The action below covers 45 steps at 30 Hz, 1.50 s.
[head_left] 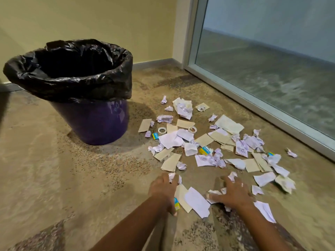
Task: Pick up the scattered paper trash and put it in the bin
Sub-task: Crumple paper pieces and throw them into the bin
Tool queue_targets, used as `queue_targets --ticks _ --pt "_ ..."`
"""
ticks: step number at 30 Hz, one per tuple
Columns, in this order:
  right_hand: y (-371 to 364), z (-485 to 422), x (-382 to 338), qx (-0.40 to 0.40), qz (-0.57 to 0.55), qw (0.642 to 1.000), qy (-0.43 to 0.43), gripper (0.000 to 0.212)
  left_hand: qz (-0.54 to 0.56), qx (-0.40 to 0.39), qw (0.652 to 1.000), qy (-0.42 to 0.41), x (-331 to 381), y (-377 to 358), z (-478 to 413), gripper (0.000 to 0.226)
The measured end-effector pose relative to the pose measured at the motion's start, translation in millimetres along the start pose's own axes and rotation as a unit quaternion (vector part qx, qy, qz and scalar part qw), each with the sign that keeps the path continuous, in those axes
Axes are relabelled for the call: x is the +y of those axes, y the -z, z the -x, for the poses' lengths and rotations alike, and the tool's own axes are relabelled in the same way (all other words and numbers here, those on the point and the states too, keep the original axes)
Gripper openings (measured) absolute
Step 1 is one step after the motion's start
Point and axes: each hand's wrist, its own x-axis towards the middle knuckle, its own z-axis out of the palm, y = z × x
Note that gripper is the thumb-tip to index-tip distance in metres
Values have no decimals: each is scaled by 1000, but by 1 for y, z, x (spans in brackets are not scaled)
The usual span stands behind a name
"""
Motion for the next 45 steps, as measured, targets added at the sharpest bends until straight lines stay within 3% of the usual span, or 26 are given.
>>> queue_targets --ticks 6,10,12,18,23,26,29,33,35,42,45 --pt "-4 14 3 -56 -111 992 -3 119 79 60 995 -16 1 2 -11 79" --pt "-15 11 -9 -65 -137 988 29 103 163 71 984 -8 6 -2 -12 69" --pt "-24 10 -17 -67 -125 988 55 88 213 63 975 -4 8 -1 -14 75" --pt "-50 8 -34 -21 -56 996 64 88 291 21 956 -7 14 -3 -12 100" --pt "-53 3 -37 -21 -94 992 76 91 340 50 939 26 25 -11 -13 88" --pt "-51 0 -36 -38 -142 986 79 78 400 67 912 60 27 -12 -17 67" --pt "-48 -2 -33 -39 -239 968 66 56 474 74 873 92 21 -8 -21 40" --pt "-37 -5 -33 -25 -344 938 36 39 531 59 842 76 12 1 -25 34" --pt "-29 -5 -38 -15 -377 925 40 34 537 61 839 62 9 11 -22 11" --pt "3 -11 -67 12 -543 838 56 32 492 160 855 24 -23 86 -1 3" --pt "8 -10 -78 -5 -563 823 69 26 497 246 832 0 -47 136 17 8"
